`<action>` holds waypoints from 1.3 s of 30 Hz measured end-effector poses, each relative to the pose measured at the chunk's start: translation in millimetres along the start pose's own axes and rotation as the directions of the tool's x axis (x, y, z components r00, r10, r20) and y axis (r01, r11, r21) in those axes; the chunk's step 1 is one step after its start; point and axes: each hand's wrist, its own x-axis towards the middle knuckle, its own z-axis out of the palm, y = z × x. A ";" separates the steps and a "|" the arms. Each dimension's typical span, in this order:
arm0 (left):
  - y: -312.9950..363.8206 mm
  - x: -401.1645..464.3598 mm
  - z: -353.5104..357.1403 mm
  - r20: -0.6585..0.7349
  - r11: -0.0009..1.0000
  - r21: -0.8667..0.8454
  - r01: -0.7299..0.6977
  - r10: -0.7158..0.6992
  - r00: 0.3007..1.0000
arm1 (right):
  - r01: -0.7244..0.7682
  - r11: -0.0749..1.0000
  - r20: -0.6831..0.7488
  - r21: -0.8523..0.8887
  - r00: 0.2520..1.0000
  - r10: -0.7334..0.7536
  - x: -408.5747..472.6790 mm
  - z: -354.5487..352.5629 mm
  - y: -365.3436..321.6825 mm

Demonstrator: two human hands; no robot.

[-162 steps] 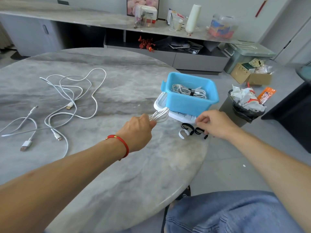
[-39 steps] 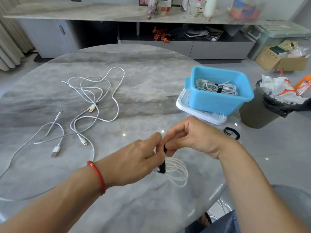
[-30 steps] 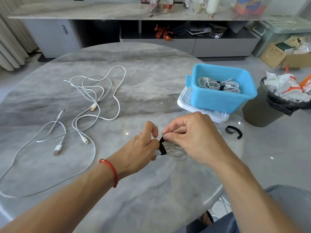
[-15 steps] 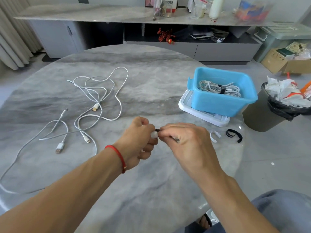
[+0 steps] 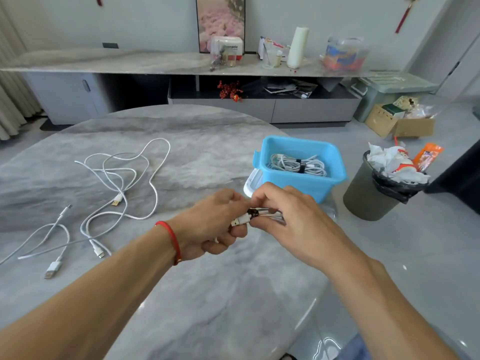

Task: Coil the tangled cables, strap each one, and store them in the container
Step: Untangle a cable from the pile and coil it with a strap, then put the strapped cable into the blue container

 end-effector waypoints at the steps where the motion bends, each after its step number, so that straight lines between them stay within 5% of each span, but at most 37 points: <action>1: 7.4 4.7 2.8 0.054 1.000 0.021 -0.019 0.018 0.998 | -0.007 0.998 0.009 -0.066 1.000 0.008 -0.8 -8.5 2.5; 3: 27.1 19.8 9.8 0.085 0.996 0.046 -0.082 0.077 0.993 | -0.014 0.989 -0.016 -0.146 1.000 0.011 4.9 -26.1 10.0; 6: 60.4 52.6 21.7 -0.053 0.954 0.218 -0.206 0.223 0.973 | -0.059 0.969 -0.156 -0.242 0.987 0.021 22.0 -54.8 34.2; 10: 91.4 99.4 31.7 -0.067 0.688 0.620 -0.377 0.525 0.849 | -0.226 0.950 -0.297 -0.215 0.942 0.157 50.8 -77.8 76.0; 13: 99.6 132.6 34.4 -0.065 0.524 0.766 -0.373 0.640 0.766 | -0.261 0.942 -0.303 -0.212 0.934 0.191 69.3 -78.4 103.0; 18: 84.1 161.4 28.4 0.027 0.411 0.852 -0.325 0.585 0.810 | -0.331 0.928 -0.151 -0.170 0.940 0.307 67.9 -73.6 131.3; 24: 85.3 161.1 18.4 0.128 0.260 0.897 -0.357 0.621 0.773 | -0.323 0.911 -0.124 -0.258 0.946 0.300 61.9 -78.3 122.7; 33: 92.5 164.6 40.2 0.117 0.236 0.948 -0.212 0.361 0.925 | -0.404 0.781 -0.021 -0.476 0.893 0.449 68.4 -64.1 99.3; 36: 81.7 146.7 38.8 0.102 0.209 0.946 -0.248 0.535 0.839 | -0.406 0.748 -0.150 -0.525 0.909 0.388 64.6 -59.7 90.4; 39: 54.8 109.1 21.5 0.029 0.226 0.914 -0.336 0.790 0.612 | -0.338 0.861 -0.282 -0.380 0.929 0.240 63.5 -58.0 74.3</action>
